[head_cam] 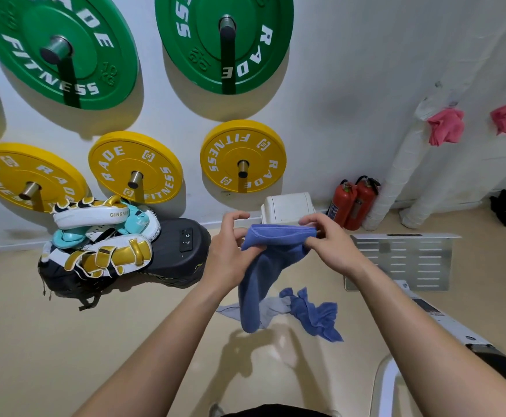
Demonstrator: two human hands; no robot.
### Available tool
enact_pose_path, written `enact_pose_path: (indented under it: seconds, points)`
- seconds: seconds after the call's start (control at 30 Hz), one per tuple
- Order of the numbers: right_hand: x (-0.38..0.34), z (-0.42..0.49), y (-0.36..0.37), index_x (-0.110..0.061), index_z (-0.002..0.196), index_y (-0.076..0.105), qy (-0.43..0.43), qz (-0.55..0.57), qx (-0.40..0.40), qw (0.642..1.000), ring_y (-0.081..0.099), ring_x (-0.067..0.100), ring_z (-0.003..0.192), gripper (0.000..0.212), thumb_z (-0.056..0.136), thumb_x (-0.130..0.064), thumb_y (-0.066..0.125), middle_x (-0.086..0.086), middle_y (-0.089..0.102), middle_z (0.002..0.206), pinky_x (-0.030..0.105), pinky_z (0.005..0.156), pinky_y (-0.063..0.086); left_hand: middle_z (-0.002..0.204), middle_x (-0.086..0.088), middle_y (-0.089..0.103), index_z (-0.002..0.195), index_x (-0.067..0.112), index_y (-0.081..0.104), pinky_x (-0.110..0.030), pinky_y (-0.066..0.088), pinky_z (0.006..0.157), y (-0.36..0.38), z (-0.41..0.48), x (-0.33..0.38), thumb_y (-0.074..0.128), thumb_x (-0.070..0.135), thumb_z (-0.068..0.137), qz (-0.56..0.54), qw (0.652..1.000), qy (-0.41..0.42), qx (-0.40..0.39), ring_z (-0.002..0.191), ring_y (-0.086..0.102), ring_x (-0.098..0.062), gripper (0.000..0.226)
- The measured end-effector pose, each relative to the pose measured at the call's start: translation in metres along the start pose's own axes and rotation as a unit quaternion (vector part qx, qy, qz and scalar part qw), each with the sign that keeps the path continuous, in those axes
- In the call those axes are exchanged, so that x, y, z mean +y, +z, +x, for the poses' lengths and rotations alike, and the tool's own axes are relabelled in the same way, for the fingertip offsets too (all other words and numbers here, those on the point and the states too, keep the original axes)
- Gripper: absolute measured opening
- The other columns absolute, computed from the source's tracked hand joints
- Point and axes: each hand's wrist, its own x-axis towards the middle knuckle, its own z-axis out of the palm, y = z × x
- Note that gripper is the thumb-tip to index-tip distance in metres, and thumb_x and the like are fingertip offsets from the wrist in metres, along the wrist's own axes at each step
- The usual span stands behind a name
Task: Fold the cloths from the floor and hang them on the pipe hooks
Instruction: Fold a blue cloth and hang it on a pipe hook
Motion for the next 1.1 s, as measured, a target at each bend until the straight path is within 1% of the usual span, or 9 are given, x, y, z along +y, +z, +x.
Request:
enact_pose_path:
  seconds: [0.1, 0.2, 0.27, 0.37, 0.5, 0.67, 0.77, 0.93, 1.1]
  points:
    - [-0.013, 0.003, -0.007, -0.034, 0.142, 0.046, -0.061, -0.108, -0.092, 0.988, 0.045, 0.011, 0.124, 0.064, 0.085, -0.020, 0.070, -0.004, 0.045, 0.137, 0.023, 0.099, 0.039, 0.093, 0.013, 0.076, 0.126, 0.035, 0.041, -0.035, 0.060, 0.084, 0.004, -0.003, 0.007, 0.081, 0.020, 0.081, -0.016, 1.000, 0.001, -0.022, 0.087, 0.069, 0.001, 0.063]
    - [-0.036, 0.007, -0.005, -0.034, 0.142, 0.047, -0.101, -0.160, -0.174, 0.966, 0.045, 0.006, 0.126, 0.075, 0.076, -0.037, 0.082, -0.011, 0.049, 0.139, 0.023, 0.102, 0.038, 0.090, 0.012, 0.077, 0.124, 0.038, 0.041, -0.040, 0.060, 0.082, 0.008, -0.005, 0.010, 0.081, 0.016, 0.078, -0.026, 0.999, 0.009, -0.035, 0.083, 0.071, -0.005, 0.065]
    - [-0.048, 0.010, -0.001, -0.032, 0.130, 0.058, -0.110, -0.180, -0.203, 0.956, 0.057, 0.004, 0.111, 0.064, 0.072, -0.041, 0.084, -0.013, 0.063, 0.122, 0.023, 0.094, 0.046, 0.090, 0.011, 0.077, 0.124, 0.037, 0.042, -0.042, 0.059, 0.082, 0.010, -0.004, 0.009, 0.082, 0.016, 0.075, -0.038, 0.999, 0.009, -0.035, 0.084, 0.071, -0.009, 0.066]
    - [-0.057, 0.016, 0.001, -0.027, 0.098, 0.069, -0.142, -0.203, -0.187, 0.951, 0.065, 0.014, 0.089, 0.024, 0.077, -0.035, 0.080, -0.006, 0.071, 0.092, 0.043, 0.084, 0.054, 0.089, 0.009, 0.077, 0.122, 0.035, 0.044, -0.035, 0.060, 0.080, 0.011, -0.006, 0.004, 0.086, 0.026, 0.073, -0.055, 0.998, 0.002, -0.027, 0.085, 0.072, -0.008, 0.065]
    - [-0.067, 0.018, -0.004, -0.024, 0.087, 0.066, -0.184, -0.205, -0.177, 0.945, 0.063, 0.017, 0.080, 0.009, 0.084, -0.028, 0.074, -0.002, 0.068, 0.083, 0.042, 0.076, 0.054, 0.083, 0.006, 0.074, 0.108, 0.030, 0.057, -0.030, 0.058, 0.073, 0.016, -0.010, -0.010, 0.080, 0.022, 0.076, -0.065, 0.997, -0.018, -0.035, 0.080, 0.069, -0.010, 0.041]
    - [-0.079, 0.021, -0.032, -0.023, 0.089, 0.068, -0.189, -0.146, -0.098, 0.966, 0.056, 0.004, 0.070, 0.003, 0.089, -0.023, 0.071, -0.008, 0.066, 0.080, 0.019, 0.064, 0.044, 0.070, 0.014, 0.064, 0.081, 0.026, 0.062, -0.011, 0.038, 0.054, 0.026, -0.022, -0.047, 0.073, 0.018, 0.080, 0.022, 0.993, -0.061, -0.098, 0.061, 0.054, 0.001, 0.014]
    - [-0.067, 0.027, -0.050, -0.028, 0.083, 0.064, -0.173, -0.153, -0.020, 0.973, 0.053, -0.004, 0.060, 0.012, 0.089, -0.021, 0.070, -0.013, 0.063, 0.072, 0.012, 0.058, 0.038, 0.063, 0.015, 0.058, 0.076, 0.023, 0.062, -0.020, 0.037, 0.057, 0.023, -0.026, -0.072, 0.068, 0.016, 0.083, 0.040, 0.990, -0.092, -0.104, 0.060, 0.048, -0.004, 0.012]
    - [-0.012, 0.035, -0.067, -0.025, 0.077, 0.057, -0.068, -0.102, 0.100, 0.987, 0.054, 0.012, 0.067, 0.018, 0.090, -0.020, 0.069, -0.006, 0.061, 0.074, 0.027, 0.064, 0.041, 0.070, 0.010, 0.063, 0.082, 0.015, 0.069, -0.025, 0.042, 0.062, -0.007, -0.016, -0.086, 0.068, 0.017, 0.090, 0.004, 0.992, -0.122, -0.034, 0.061, 0.051, -0.003, 0.009]
    - [0.044, 0.017, -0.043, -0.014, 0.087, 0.055, 0.042, -0.059, 0.160, 0.984, 0.052, 0.014, 0.070, 0.014, 0.095, -0.024, 0.061, 0.000, 0.061, 0.079, 0.027, 0.059, 0.037, 0.082, -0.011, 0.071, 0.084, 0.022, 0.072, -0.052, 0.057, 0.073, -0.027, 0.003, -0.085, 0.075, 0.034, 0.081, -0.048, 0.984, -0.165, 0.056, 0.074, 0.063, -0.022, 0.014]
